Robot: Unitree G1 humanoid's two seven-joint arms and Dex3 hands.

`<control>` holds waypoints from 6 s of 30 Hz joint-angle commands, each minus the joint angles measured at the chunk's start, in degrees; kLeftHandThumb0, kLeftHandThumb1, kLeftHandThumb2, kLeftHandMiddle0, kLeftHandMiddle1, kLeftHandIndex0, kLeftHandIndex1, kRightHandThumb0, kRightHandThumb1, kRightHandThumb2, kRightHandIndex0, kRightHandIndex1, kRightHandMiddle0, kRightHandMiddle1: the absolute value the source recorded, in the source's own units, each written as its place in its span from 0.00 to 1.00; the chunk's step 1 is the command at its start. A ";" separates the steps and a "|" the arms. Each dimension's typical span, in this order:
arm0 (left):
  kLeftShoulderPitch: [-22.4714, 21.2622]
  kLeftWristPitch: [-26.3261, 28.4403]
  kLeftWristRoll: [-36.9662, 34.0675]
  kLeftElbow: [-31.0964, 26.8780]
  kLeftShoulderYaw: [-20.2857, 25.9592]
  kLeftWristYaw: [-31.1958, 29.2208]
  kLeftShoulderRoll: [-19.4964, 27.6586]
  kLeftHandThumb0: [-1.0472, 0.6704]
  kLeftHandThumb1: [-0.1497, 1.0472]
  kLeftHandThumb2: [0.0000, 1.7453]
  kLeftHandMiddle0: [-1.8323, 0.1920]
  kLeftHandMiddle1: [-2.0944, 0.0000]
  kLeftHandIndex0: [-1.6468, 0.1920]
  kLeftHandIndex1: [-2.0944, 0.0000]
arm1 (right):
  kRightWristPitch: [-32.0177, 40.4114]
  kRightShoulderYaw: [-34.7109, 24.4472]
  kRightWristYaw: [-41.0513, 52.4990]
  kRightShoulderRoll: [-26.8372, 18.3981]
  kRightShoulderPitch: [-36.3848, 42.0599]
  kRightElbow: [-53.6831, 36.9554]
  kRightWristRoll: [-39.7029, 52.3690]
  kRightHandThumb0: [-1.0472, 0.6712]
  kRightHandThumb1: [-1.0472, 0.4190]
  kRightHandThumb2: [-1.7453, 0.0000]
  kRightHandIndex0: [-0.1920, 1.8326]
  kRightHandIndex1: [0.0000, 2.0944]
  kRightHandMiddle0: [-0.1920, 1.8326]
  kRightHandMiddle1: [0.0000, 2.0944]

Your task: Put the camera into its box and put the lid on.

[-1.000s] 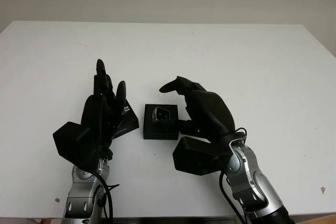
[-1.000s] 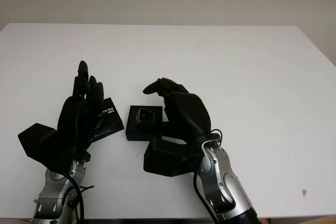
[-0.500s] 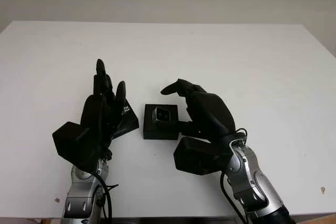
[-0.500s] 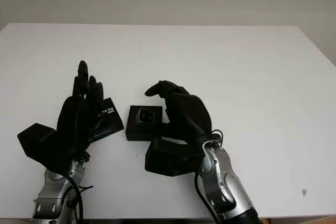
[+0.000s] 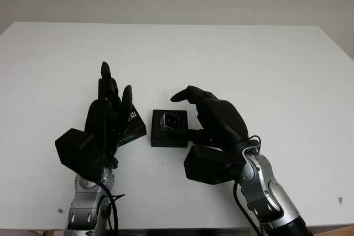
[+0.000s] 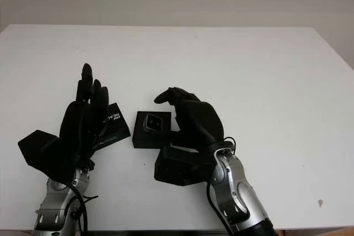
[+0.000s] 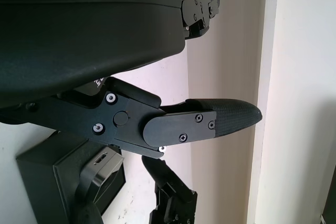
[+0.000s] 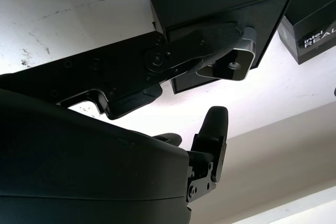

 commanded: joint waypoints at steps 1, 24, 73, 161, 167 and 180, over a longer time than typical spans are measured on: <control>0.13 -0.22 -0.01 -0.40 0.08 -0.13 0.08 0.18 1.00 0.29 1.00 1.00 1.00 1.00 | 0.20 0.23 -0.74 -0.06 -0.31 0.76 -0.50 0.23 0.04 0.97 0.22 0.08 0.15 0.52; 0.09 -0.04 -0.09 -0.68 -0.02 -0.23 -0.03 0.18 1.00 0.30 1.00 1.00 1.00 1.00 | -7.20 0.49 -7.94 -1.45 -0.71 7.91 0.72 0.32 0.05 0.97 0.28 0.10 0.20 0.63; 0.26 -0.78 0.57 0.11 -0.19 0.58 -0.75 0.18 1.00 0.29 1.00 1.00 1.00 0.99 | -18.75 0.39 -14.39 -2.89 -1.95 16.78 3.11 0.40 0.04 0.97 0.15 0.40 0.22 0.76; 0.31 -1.38 0.85 0.72 -0.31 1.11 -1.50 0.18 1.00 0.28 1.00 1.00 1.00 0.98 | -21.50 1.25 -10.56 -5.89 -4.88 13.56 -0.02 0.33 0.08 0.97 0.22 0.23 0.25 0.55; 0.32 -2.10 0.97 1.24 -0.27 0.74 -1.24 0.18 1.00 0.28 1.00 1.00 1.00 0.98 | -21.28 1.58 -11.92 -5.92 -5.78 14.14 -0.99 0.34 0.08 0.97 0.23 0.24 0.25 0.57; 0.49 -2.17 0.77 1.08 -0.18 0.87 -1.40 0.18 1.00 0.28 1.00 1.00 1.00 0.99 | -20.26 2.55 -15.76 -8.13 -7.42 14.33 -7.66 0.34 0.07 0.97 0.24 0.28 0.29 0.55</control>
